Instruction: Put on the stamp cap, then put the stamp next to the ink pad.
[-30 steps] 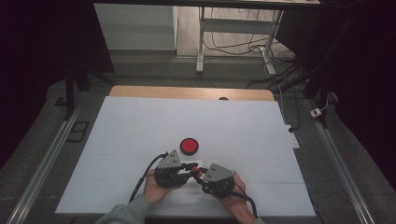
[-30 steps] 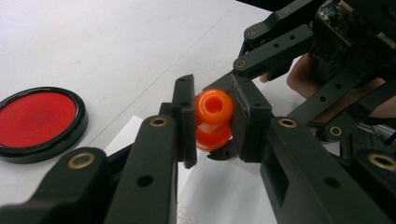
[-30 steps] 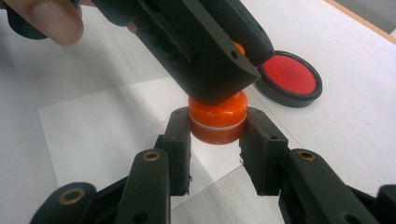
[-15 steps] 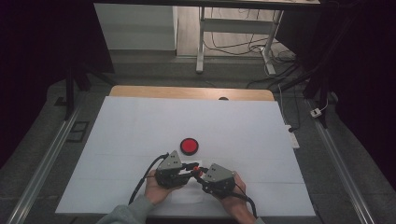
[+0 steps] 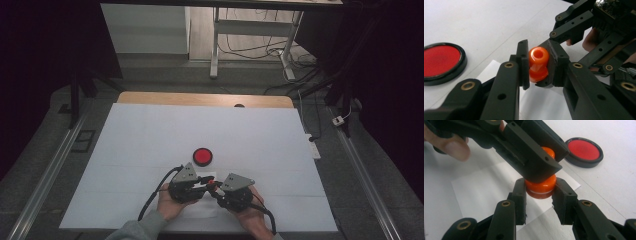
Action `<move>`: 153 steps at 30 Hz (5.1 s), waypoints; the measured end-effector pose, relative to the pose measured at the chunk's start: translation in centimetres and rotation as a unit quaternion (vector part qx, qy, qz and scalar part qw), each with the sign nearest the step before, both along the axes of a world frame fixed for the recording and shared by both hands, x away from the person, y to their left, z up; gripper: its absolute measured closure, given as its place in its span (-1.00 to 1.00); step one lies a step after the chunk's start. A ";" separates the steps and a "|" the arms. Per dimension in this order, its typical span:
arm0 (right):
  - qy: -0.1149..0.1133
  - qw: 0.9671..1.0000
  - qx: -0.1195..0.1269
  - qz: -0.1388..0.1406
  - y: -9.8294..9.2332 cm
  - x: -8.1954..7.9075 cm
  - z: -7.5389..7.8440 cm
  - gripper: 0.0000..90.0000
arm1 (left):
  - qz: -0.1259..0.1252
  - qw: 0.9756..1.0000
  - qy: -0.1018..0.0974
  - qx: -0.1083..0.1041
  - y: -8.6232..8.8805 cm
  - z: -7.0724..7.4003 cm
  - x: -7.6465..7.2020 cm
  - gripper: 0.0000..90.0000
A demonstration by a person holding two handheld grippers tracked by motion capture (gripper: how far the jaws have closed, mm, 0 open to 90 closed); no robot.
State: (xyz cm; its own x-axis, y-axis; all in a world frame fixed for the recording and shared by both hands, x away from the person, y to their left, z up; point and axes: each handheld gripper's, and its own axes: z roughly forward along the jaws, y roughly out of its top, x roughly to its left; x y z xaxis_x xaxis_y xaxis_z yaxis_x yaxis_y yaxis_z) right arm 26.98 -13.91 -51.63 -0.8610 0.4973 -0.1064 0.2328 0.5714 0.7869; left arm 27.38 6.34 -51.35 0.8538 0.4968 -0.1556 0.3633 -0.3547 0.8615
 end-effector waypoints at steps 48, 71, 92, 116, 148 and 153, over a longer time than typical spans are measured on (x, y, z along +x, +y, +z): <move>0.056 0.996 -0.059 0.024 0.3 0.7 -1.1 0.40 | -0.020 0.998 0.026 0.047 -1.0 -1.9 0.3 0.62; 0.046 0.998 -0.015 0.027 -2.2 0.6 0.1 -0.02 | -0.023 0.999 0.020 0.027 -0.4 -1.4 0.3 0.62; 0.022 0.998 0.037 -0.053 -9.6 0.7 1.1 -0.01 | 0.001 1.000 0.016 -0.008 1.9 0.6 1.0 0.62; 0.007 0.992 0.054 -0.111 -14.1 1.1 1.2 -0.01 | 0.069 0.997 0.006 -0.017 6.5 2.6 3.4 0.62; 0.007 0.992 0.054 -0.118 -14.5 1.4 1.1 -0.01 | 0.127 0.991 0.025 0.017 8.9 1.1 7.5 0.62; 0.007 0.991 0.053 -0.119 -14.5 1.4 1.0 -0.01 | 0.138 0.989 0.033 0.028 9.0 0.4 8.1 0.62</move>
